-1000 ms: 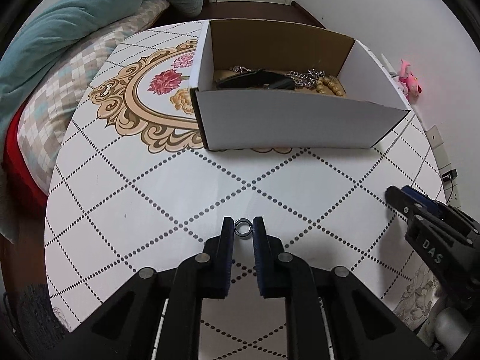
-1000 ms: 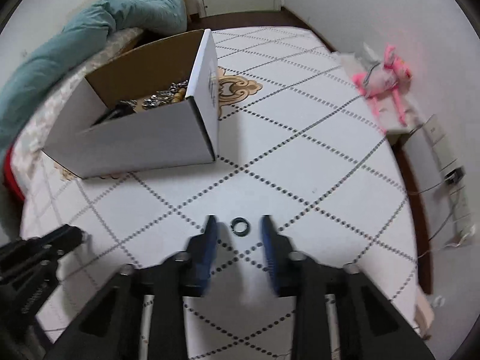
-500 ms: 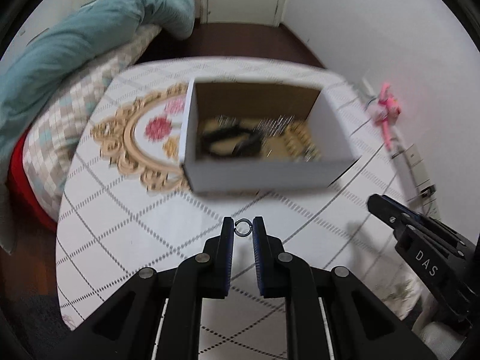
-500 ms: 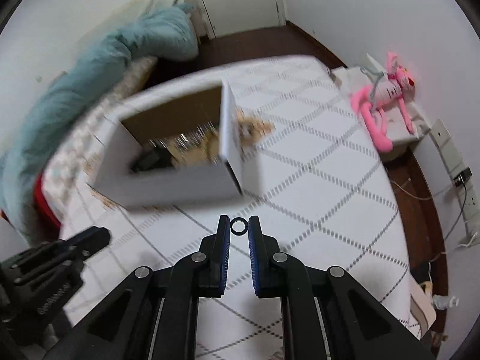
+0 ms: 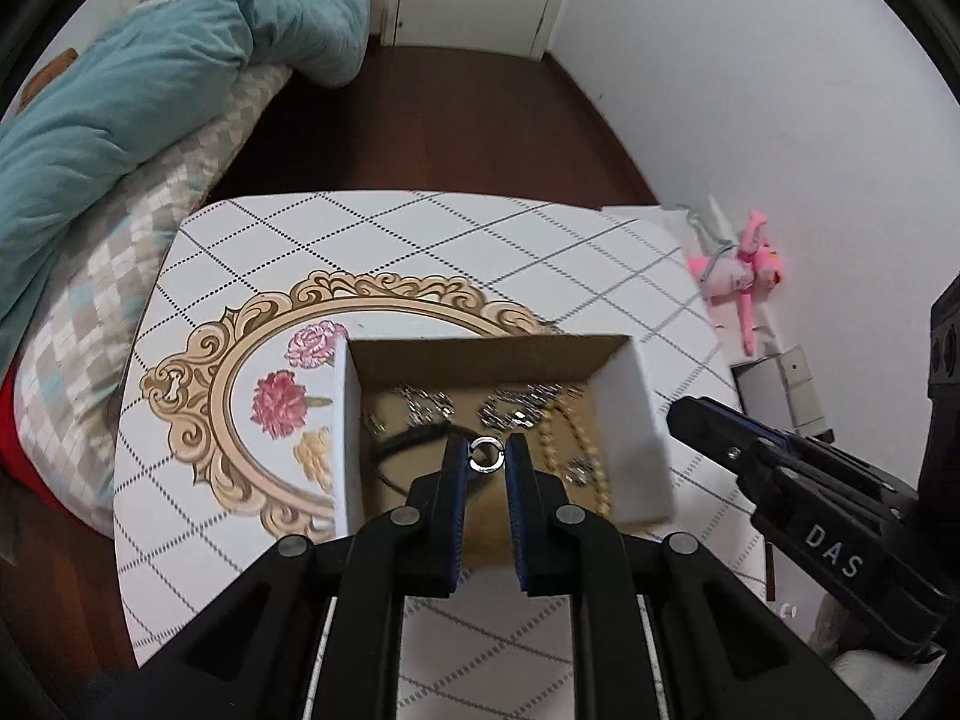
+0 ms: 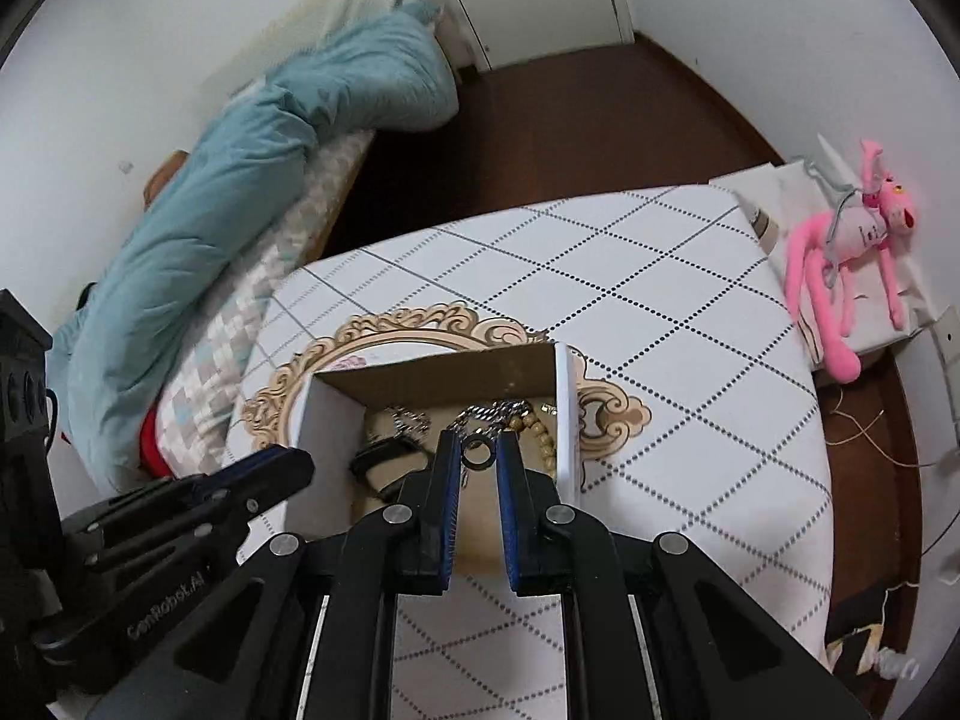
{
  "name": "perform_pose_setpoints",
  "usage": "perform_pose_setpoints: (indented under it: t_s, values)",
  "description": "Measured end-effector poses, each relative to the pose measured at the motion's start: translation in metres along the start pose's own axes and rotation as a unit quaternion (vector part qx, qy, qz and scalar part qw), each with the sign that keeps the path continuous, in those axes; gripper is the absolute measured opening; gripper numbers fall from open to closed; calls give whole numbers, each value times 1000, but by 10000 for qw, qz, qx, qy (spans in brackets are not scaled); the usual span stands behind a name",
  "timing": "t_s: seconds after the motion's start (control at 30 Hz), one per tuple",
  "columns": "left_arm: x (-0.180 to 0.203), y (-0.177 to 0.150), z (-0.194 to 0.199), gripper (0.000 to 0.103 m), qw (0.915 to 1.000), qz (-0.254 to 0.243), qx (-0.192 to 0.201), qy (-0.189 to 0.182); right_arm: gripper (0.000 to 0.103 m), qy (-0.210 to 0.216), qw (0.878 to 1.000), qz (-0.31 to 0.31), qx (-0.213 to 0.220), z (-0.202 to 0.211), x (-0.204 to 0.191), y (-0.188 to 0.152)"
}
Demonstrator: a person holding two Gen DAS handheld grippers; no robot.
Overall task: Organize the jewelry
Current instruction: 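Carry both black rings into the white box and open both tools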
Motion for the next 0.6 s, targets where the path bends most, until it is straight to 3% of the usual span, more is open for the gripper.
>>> perform_pose_setpoints:
  t_s: [0.2,0.27,0.3,0.33,0.37,0.43,0.6]
  values:
    - [-5,15,-17,13,9993,-7,-281,232,14,4,9985,63,-537,-30,10,10]
    - [-6,18,-20,14,9989,13,-345,303,22,34,9981,17,-619,-33,12,11]
    - [-7,19,-20,15,9989,33,-351,307,33,32,9980,13,-625,-33,13,11]
    - [-9,19,-21,22,9986,59,-365,367,41,17,9981,22,-619,-33,13,11]
    - [-12,19,-21,27,9983,86,-375,438,42,-7,9982,38,-607,-32,13,11]
    - [-15,19,-20,58,9979,119,-333,538,41,-80,9982,71,-593,-29,14,11]
    - [-29,16,-14,71,9961,186,-111,854,44,-582,9966,226,-545,-20,18,4]
Point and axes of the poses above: each gripper's, at about its wrist camera, not at the fingertips, and z roughly against the way its jaws point, x to its right, y to its top, the point moved 7 cm from there along -z, roughly the way its jaws point, and after that the axes turned 13 degrees about z, right-handed, at the moved point
